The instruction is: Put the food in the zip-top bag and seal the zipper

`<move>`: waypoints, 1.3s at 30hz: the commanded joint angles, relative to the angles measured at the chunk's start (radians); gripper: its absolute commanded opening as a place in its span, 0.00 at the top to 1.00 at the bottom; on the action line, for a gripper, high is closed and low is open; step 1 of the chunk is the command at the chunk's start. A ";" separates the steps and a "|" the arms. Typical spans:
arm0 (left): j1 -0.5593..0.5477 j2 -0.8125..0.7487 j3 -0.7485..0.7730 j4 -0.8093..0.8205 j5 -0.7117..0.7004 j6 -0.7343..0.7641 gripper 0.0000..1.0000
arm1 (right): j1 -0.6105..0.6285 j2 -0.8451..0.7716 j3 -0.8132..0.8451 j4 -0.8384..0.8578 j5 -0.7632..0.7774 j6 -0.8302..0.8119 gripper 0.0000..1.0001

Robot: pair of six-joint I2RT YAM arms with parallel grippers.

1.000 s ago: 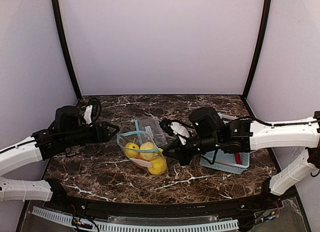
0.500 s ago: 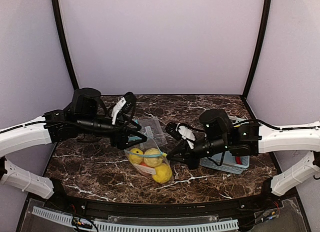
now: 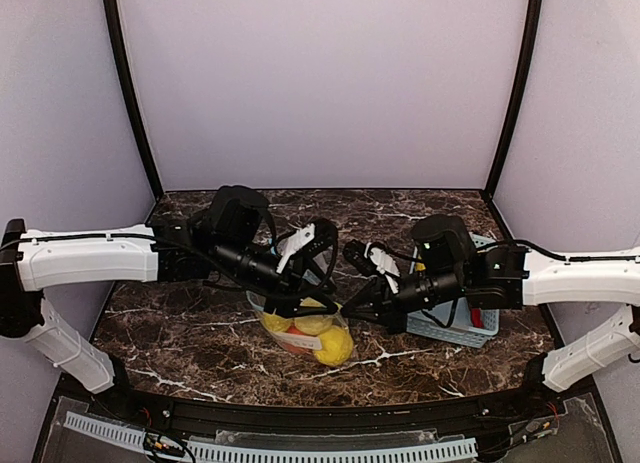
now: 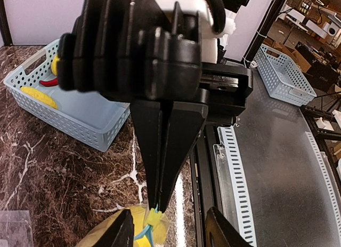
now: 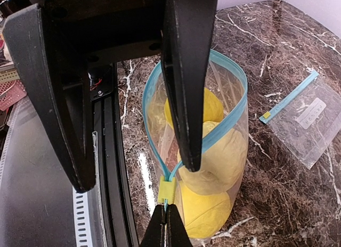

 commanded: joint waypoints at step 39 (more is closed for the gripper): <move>-0.004 0.107 0.058 -0.108 -0.059 0.141 0.77 | -0.029 -0.022 -0.027 0.084 -0.020 0.025 1.00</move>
